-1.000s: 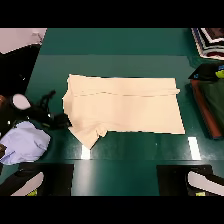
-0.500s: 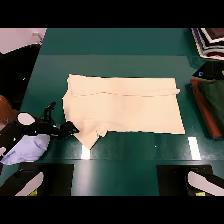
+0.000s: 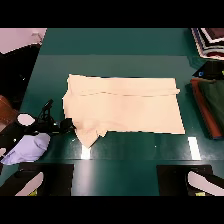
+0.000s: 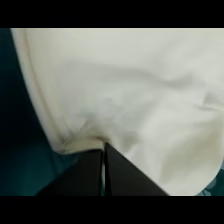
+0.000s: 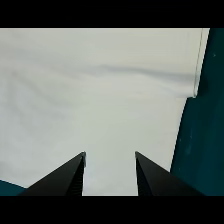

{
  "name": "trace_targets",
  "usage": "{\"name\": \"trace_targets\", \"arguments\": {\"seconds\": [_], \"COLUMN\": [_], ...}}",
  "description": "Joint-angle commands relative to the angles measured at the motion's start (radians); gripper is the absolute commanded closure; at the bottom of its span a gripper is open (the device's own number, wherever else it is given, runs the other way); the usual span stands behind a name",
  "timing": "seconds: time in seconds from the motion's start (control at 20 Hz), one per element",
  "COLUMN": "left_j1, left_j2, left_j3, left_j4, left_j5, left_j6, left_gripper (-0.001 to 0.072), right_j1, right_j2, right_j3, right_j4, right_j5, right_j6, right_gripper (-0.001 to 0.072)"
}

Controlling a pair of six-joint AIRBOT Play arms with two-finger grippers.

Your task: Fold the shirts.

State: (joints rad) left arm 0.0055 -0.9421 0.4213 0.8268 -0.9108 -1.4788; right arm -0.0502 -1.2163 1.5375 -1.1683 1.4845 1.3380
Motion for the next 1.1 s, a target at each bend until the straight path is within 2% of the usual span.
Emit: {"name": "trace_targets", "arguments": {"seconds": [0.0,0.15,0.25,0.45,0.5,0.55,0.6,0.8,0.95,1.05], "left_j1": [0.0,0.0,0.0,0.0,0.0,0.0,0.0,0.0,0.0,0.0], "left_j2": [0.001,0.002,0.032,0.126,0.127,0.127,0.127,0.127,0.127,0.127], "left_j3": [0.0,0.014,0.066,0.186,0.208,0.219,0.222,0.222,0.222,0.222], "left_j4": [-0.026,-0.016,0.042,0.172,0.173,0.169,0.166,0.164,0.164,0.164], "left_j5": [0.002,-0.013,-0.065,-0.209,-0.238,-0.249,-0.242,-0.201,-0.204,-0.206], "left_j6": [0.022,0.035,0.038,0.018,0.021,0.021,0.021,0.02,0.02,0.02], "left_gripper": [0.0678,0.068,0.068,0.0679,0.0679,0.0678,0.0678,0.0679,0.0679,0.0678], "right_j1": [0.001,-0.005,-0.043,-0.233,-0.293,-0.357,-0.415,-0.477,-0.413,-0.351], "right_j2": [0.001,0.001,0.014,0.119,0.139,0.152,0.156,0.12,0.059,0.024], "right_j3": [0.0,0.0,-0.035,-0.362,-0.459,-0.561,-0.656,-0.883,-0.914,-0.911], "right_j4": [0.0,-0.009,-0.01,-0.013,-0.012,-0.011,-0.01,0.001,0.053,0.078], "right_j5": [0.001,0.03,0.055,0.034,0.023,0.011,-0.002,-0.085,-0.162,-0.207], "right_j6": [0.002,0.002,0.009,0.008,0.007,0.007,0.007,-0.023,-0.023,-0.023], "right_gripper": [0.0339,0.0339,0.0339,0.0339,0.0283,0.0151,0.0135,0.0163,0.0163,0.02]}}
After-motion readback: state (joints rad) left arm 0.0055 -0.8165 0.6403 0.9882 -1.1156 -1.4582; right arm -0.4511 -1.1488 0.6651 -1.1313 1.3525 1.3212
